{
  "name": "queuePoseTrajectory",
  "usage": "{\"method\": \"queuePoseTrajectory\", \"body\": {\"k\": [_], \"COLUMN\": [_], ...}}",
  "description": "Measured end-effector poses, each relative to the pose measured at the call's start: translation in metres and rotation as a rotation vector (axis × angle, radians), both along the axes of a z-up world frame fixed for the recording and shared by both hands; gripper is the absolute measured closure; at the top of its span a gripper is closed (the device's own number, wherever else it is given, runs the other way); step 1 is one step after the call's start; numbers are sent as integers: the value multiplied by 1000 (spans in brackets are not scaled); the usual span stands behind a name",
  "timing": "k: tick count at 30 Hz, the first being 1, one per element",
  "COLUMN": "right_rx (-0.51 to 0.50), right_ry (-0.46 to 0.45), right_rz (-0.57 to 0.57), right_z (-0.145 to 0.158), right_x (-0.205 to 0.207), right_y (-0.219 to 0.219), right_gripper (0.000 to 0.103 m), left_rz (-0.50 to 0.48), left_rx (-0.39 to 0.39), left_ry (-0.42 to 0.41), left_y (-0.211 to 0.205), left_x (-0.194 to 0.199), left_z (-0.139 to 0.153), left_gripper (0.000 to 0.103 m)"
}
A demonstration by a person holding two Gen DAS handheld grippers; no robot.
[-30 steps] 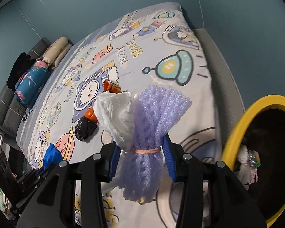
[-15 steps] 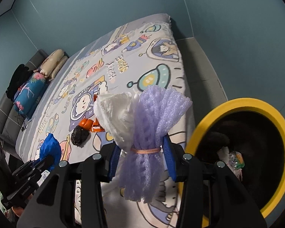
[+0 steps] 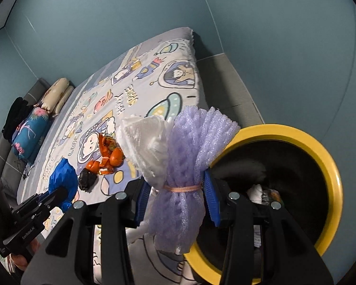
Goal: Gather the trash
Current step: 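Carry the blue glove and tissue with mesh sleeve over the bin with both tools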
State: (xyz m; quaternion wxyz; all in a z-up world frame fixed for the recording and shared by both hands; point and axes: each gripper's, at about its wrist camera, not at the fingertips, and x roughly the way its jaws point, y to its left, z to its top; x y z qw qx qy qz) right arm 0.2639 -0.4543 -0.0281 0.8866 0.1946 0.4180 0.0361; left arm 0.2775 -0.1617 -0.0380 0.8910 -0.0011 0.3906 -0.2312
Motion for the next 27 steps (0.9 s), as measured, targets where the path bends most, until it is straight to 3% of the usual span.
{"method": "queuePoseTrajectory", "body": {"k": [27], "right_rx": [-62], "right_ry": [27], "right_rz": [-156], "right_z": [-18], "right_x": [-42], "right_y": [-85], "right_gripper": [63], "left_rz": [-167], "left_rx": [53], "left_ry": [28], "left_y": [-129], "left_x": [8], "left_z": [-16], "left_gripper": [82]}}
